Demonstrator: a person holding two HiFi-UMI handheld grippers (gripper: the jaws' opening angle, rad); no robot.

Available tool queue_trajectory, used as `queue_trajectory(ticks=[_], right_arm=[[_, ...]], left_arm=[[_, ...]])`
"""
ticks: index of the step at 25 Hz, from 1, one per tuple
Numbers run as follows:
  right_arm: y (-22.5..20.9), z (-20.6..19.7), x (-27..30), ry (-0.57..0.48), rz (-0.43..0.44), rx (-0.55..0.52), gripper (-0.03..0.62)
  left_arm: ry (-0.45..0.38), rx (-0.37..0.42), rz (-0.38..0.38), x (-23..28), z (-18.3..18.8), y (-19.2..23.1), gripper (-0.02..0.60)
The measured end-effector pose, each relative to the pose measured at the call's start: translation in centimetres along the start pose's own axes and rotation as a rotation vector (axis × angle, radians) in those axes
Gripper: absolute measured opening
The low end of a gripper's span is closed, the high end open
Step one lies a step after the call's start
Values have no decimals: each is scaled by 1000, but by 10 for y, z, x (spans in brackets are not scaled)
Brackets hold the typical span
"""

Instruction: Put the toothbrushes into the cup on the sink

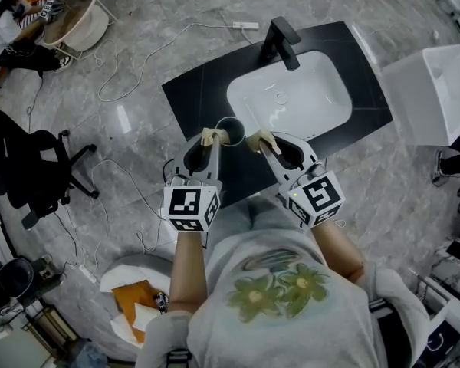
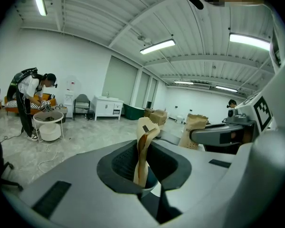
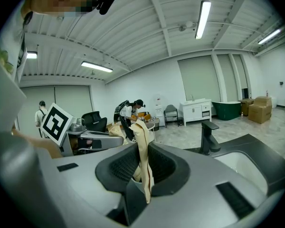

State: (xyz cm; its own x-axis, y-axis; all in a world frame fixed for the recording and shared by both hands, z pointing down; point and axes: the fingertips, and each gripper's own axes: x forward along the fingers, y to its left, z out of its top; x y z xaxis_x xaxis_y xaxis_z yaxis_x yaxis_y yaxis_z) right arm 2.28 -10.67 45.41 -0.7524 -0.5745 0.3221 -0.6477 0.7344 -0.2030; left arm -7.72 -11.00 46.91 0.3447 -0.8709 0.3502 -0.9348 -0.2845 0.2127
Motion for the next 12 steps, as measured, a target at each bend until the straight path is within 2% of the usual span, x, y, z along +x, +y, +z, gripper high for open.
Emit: queue_trajectory(ticks=[12], right_arm=[[-3,-1,-3,1,-16,1,77]], left_arm=[[42,-4,2,9,-22,2,51]])
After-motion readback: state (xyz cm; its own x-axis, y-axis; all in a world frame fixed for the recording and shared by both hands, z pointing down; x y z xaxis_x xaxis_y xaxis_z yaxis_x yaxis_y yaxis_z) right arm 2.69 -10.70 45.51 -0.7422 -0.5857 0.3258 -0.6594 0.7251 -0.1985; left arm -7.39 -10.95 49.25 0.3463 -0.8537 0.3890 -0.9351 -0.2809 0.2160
